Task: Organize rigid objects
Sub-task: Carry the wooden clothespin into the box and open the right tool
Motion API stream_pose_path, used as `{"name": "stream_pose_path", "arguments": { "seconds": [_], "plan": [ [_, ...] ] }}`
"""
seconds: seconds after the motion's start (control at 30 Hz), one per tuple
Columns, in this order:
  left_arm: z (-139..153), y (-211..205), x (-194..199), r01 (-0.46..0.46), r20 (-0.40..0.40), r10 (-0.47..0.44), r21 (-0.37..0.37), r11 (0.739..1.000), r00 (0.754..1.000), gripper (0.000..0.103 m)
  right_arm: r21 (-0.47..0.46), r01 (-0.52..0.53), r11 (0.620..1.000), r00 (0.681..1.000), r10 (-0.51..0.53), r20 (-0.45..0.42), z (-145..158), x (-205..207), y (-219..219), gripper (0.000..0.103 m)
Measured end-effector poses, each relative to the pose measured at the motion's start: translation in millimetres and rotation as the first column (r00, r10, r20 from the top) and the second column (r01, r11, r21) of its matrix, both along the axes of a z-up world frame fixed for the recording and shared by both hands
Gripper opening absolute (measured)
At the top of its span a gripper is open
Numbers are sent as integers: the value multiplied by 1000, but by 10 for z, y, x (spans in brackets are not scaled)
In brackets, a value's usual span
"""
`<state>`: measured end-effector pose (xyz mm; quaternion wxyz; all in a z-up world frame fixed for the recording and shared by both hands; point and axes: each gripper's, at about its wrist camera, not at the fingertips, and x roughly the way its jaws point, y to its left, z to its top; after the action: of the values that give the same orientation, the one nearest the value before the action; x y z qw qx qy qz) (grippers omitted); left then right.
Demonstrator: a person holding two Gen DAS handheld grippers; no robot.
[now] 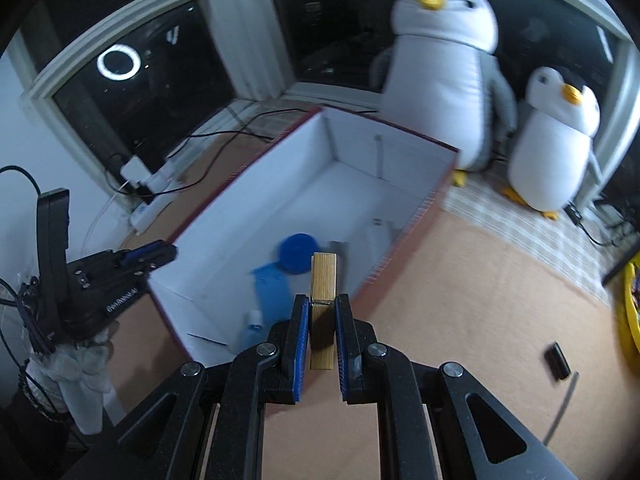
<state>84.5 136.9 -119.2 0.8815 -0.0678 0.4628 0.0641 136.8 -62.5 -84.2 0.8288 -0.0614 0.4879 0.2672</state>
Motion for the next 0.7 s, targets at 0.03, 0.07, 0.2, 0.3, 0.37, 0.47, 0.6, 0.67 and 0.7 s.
{"name": "stream_pose_path", "arguments": {
  "seconds": [0.03, 0.07, 0.2, 0.3, 0.37, 0.47, 0.6, 0.67, 0.7],
  "plan": [
    [-3, 2, -4, 0, 1, 0, -2, 1000, 1000, 13, -3, -17, 1000, 1000, 17, -2, -15, 0, 82, 11],
    [-4, 7, -8, 0, 3, 0, -5, 1000, 1000, 13, -6, -32, 999, 999, 32, -4, -40, 12, 178, 11],
    [-9, 4, -19, 2, 11, -2, -10, 1000, 1000, 11, -1, -74, 997, 997, 74, -31, -152, 20, 491, 11],
    [-11, 8, -26, 2, 16, -2, -13, 1000, 1000, 11, 1, -90, 996, 995, 90, -54, -228, 43, 680, 11],
    [-15, 20, -34, 4, 18, -3, -21, 1000, 1000, 11, -2, -101, 995, 993, 100, -66, -271, 45, 799, 11],
    [-20, 31, -46, 6, 20, -5, -27, 1000, 1000, 11, -11, -110, 994, 991, 109, -76, -322, 55, 914, 11],
    [-27, 39, -61, 6, 24, -5, -36, 999, 1000, 11, -25, -109, 994, 990, 107, -91, -393, 90, 993, 12],
    [-29, 40, -64, 6, 26, -5, -39, 999, 1000, 11, -31, -109, 994, 990, 105, -96, -422, 112, 1003, 12],
    [-30, 42, -65, 6, 26, -5, -42, 999, 1000, 11, -32, -109, 994, 990, 105, -99, -431, 122, 1004, 12]
  ]
}}
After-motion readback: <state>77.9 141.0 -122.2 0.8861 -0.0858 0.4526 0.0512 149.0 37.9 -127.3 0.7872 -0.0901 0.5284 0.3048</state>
